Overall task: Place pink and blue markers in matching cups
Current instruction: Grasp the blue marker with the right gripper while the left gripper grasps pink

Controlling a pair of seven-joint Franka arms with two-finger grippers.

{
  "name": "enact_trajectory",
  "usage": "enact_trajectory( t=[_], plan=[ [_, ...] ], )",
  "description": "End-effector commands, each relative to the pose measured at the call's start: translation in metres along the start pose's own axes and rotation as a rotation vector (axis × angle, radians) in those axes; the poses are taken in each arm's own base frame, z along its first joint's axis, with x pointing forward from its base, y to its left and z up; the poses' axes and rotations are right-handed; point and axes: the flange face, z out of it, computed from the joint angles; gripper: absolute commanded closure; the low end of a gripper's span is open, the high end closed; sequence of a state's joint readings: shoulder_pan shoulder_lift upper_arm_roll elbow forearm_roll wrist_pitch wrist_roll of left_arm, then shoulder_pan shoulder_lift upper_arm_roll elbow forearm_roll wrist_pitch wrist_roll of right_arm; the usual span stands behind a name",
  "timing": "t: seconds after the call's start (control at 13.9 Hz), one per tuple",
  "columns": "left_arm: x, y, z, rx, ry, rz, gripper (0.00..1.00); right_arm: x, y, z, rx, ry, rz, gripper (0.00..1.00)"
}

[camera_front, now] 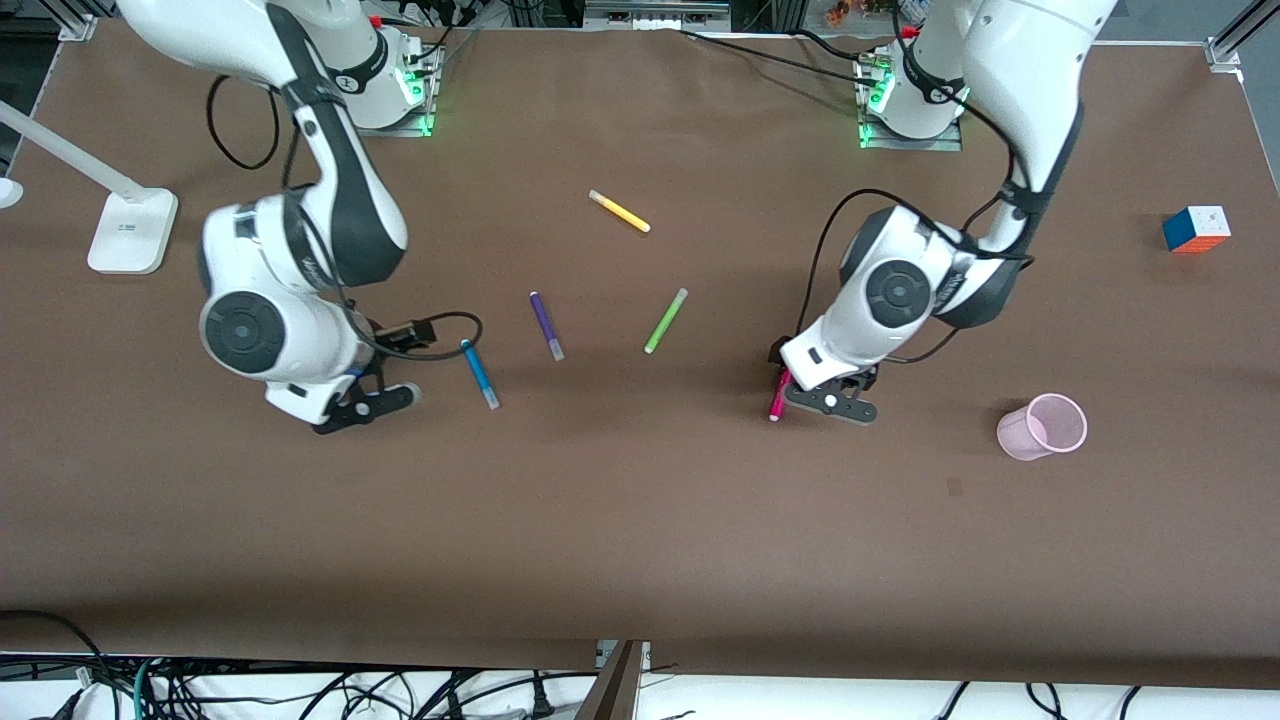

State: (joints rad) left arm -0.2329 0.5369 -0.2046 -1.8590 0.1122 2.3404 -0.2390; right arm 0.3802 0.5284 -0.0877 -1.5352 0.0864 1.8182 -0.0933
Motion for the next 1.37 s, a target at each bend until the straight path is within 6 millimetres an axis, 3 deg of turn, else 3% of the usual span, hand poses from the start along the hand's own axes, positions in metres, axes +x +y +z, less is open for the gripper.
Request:
enact_trajectory(
  t=[0.0,0.14,0.5,0.65,0.72,1.01,1.15,1.29],
  plan=[
    [0.001,-0.002,0.017,0.029,0.000,-0.006,0.00,0.020,-0.023,0.026,0.000,0.030,-0.050,0.00],
    [0.001,0.000,0.028,0.024,0.004,-0.012,0.00,0.033,-0.034,0.052,-0.012,0.056,-0.066,0.00],
    [-0.017,0.012,0.049,0.028,-0.029,-0.051,0.03,0.051,-0.049,0.095,-0.031,0.103,-0.089,0.00],
    [-0.024,0.019,0.054,0.033,-0.042,-0.047,0.19,0.055,-0.055,0.109,-0.037,0.119,-0.098,0.00],
    [-0.026,0.020,0.056,0.035,-0.048,-0.045,0.33,0.054,-0.054,0.118,-0.039,0.127,-0.098,0.00],
    [-0.031,0.029,0.060,0.041,-0.056,-0.073,1.00,0.052,-0.058,0.134,-0.043,0.139,-0.103,0.00],
    [-0.029,0.023,0.054,0.043,-0.060,-0.077,1.00,0.051,-0.058,0.137,-0.043,0.134,-0.102,0.06],
    [-0.030,0.018,0.038,0.069,-0.105,-0.069,1.00,0.050,-0.058,0.139,-0.044,0.137,-0.103,0.22]
  ],
)
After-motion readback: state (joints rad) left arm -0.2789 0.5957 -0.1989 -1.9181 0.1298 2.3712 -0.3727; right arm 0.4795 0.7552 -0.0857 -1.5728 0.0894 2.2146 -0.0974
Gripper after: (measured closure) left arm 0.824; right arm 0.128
